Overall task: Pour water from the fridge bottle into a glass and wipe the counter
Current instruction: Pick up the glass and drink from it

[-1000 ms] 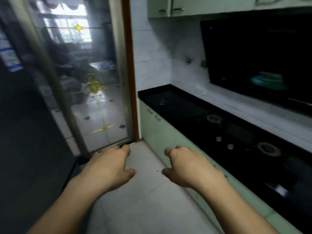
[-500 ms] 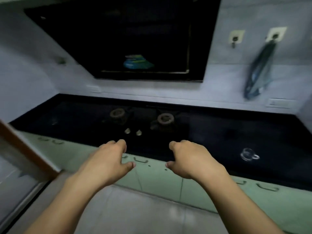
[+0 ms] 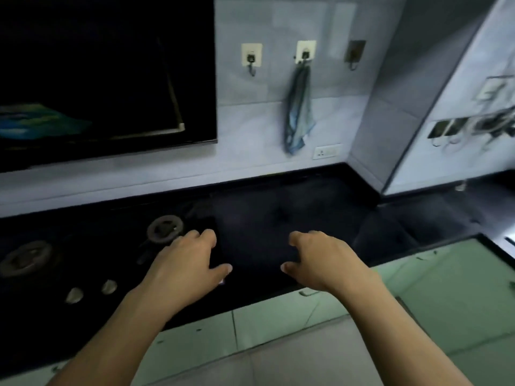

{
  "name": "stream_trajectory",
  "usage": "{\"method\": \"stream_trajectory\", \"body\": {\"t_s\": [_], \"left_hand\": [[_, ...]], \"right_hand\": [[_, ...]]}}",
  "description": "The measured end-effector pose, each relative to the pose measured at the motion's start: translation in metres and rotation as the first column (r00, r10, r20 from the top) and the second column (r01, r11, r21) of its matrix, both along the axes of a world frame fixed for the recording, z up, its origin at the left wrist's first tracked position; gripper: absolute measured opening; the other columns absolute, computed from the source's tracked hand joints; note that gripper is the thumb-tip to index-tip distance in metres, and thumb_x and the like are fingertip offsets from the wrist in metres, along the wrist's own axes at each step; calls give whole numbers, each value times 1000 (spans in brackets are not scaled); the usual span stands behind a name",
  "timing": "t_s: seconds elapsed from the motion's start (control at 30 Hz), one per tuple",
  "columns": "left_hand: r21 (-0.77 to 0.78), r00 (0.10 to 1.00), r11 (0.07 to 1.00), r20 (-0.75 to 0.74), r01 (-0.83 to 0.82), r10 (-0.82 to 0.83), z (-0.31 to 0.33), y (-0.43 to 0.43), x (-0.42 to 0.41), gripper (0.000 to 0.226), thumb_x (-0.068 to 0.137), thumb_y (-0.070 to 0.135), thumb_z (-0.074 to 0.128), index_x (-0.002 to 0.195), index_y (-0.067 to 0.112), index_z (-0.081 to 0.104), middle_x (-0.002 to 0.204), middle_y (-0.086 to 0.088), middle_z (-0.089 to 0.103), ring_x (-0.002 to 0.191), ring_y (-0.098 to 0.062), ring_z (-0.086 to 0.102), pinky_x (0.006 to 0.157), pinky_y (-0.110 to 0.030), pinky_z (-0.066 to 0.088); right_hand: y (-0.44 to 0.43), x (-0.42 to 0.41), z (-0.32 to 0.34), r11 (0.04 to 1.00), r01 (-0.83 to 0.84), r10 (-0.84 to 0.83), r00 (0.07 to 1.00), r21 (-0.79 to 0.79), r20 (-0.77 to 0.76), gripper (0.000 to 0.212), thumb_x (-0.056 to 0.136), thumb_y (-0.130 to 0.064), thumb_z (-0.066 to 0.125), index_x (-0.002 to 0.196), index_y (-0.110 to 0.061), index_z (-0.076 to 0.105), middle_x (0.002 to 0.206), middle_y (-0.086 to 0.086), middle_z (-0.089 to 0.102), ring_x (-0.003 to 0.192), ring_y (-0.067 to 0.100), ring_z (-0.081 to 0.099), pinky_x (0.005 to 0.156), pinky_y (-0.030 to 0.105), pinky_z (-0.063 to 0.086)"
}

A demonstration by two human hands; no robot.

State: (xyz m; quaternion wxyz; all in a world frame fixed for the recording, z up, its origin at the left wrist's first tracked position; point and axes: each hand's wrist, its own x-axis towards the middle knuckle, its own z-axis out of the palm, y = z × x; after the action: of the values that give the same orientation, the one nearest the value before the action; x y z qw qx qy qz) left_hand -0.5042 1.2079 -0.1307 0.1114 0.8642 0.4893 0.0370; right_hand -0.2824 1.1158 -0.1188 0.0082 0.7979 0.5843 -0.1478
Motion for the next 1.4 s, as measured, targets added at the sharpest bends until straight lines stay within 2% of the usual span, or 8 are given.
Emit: {"method": "stream_trajectory", "body": {"t_s": [0.2,0.5,0.7,0.83,1.03,1.17,1.3,1.4], "left_hand": [[-48,985,989,107,141,-135,-30,41,78,50,84,63,64,118,30,50,111,8,53,91,-13,56,75,-32,49],[-243,993,964,74,108,-93,-125,71,202,56,87,58,65,130,28,49,126,7,52,110,-12,55,81,-26,46],[-394,999,918,-40,-44,31,-189,72,263,54,90,49,67,134,24,48,128,2,51,111,-16,54,88,-31,52],[-441,993,890,-68,-116,96,-212,68,279,53,89,49,67,133,25,49,127,3,51,111,-15,54,87,-29,50],[-557,979,810,-25,-183,204,-234,69,287,47,86,48,71,124,26,54,125,5,52,104,-12,56,86,-28,50],[-737,919,635,49,-231,392,-247,70,292,50,82,50,77,122,27,57,124,6,57,107,-9,60,82,-21,47],[-920,737,317,47,-231,674,-256,66,295,45,82,54,76,114,26,61,120,4,66,105,-11,66,82,-29,58],[-974,591,149,18,-174,807,-262,64,296,45,84,54,74,115,24,62,123,1,66,109,-16,66,81,-31,56]], "right_hand": [[12,67,-32,989,144,-141,988,27,-67,42,89,-50,62,122,-26,53,120,1,60,104,26,62,83,36,52],[60,207,-127,983,177,-165,964,40,-209,32,89,-45,62,115,-29,52,97,-5,52,81,19,58,68,32,48],[90,279,-194,994,72,-91,956,-78,-279,41,90,-38,60,127,-25,49,110,1,56,93,23,60,82,37,54],[101,298,-225,995,14,-45,950,-102,-309,43,90,-36,62,129,-24,49,112,2,57,96,23,61,82,39,54],[117,298,-262,997,-20,-6,935,-71,-355,73,86,-41,71,146,-25,34,135,7,47,122,26,51,92,39,52],[130,288,-282,995,-62,32,941,-77,-336,84,83,-42,76,150,-22,29,142,9,41,132,28,42,99,40,50],[136,280,-297,996,-61,36,947,-71,-320,73,86,-37,74,145,-21,35,135,9,48,124,26,49,97,38,50],[139,276,-302,998,-31,12,937,-48,-349,63,86,-31,74,137,-20,40,127,10,52,118,28,54,93,41,52]]}}
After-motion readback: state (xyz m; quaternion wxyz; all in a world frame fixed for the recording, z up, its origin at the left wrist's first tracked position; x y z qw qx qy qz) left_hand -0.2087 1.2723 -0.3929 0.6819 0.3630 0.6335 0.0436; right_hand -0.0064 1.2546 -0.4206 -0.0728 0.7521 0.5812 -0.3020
